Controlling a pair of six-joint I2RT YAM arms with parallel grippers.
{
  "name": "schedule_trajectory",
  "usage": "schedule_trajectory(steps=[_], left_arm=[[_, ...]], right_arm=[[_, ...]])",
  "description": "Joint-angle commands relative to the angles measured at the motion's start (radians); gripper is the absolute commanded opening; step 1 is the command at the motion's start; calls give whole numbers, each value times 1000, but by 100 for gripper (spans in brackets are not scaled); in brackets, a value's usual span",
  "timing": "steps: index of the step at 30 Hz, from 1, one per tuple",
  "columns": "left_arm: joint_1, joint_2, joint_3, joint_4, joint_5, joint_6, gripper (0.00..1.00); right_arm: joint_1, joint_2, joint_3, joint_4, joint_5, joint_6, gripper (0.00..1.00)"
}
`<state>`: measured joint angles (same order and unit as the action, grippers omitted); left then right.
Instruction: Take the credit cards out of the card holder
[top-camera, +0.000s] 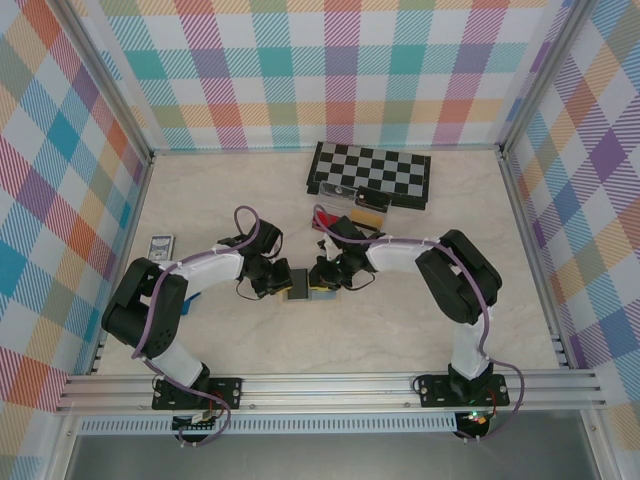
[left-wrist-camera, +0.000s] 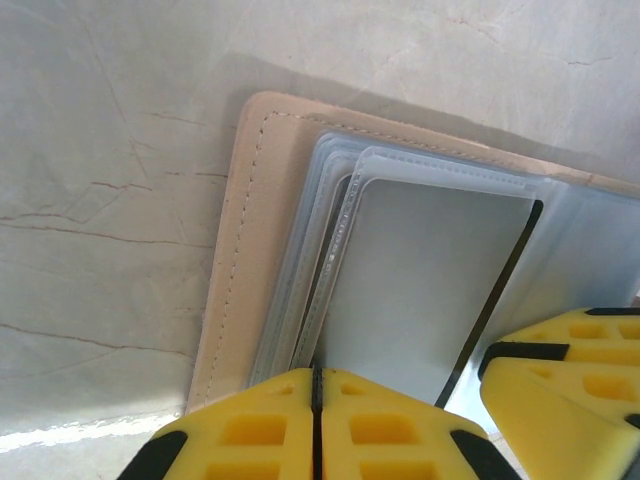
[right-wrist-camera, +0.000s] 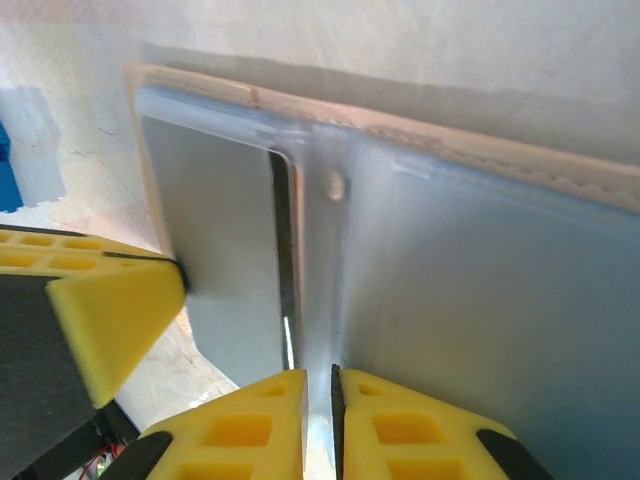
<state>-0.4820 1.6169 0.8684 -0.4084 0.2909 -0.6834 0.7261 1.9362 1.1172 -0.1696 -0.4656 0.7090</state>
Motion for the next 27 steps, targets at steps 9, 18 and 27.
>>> schedule_trajectory(steps=[9,18,27], left_arm=[[5,34,-25,-11,-6,1,8],[5,39,-26,-9,-1,0,8],[5,41,-32,1,9,-5,8]], right_arm=[[-7,36,3,65,-55,31,19],[-6,64,22,42,-69,3,16],[-5,84,20,136,-171,19,14]])
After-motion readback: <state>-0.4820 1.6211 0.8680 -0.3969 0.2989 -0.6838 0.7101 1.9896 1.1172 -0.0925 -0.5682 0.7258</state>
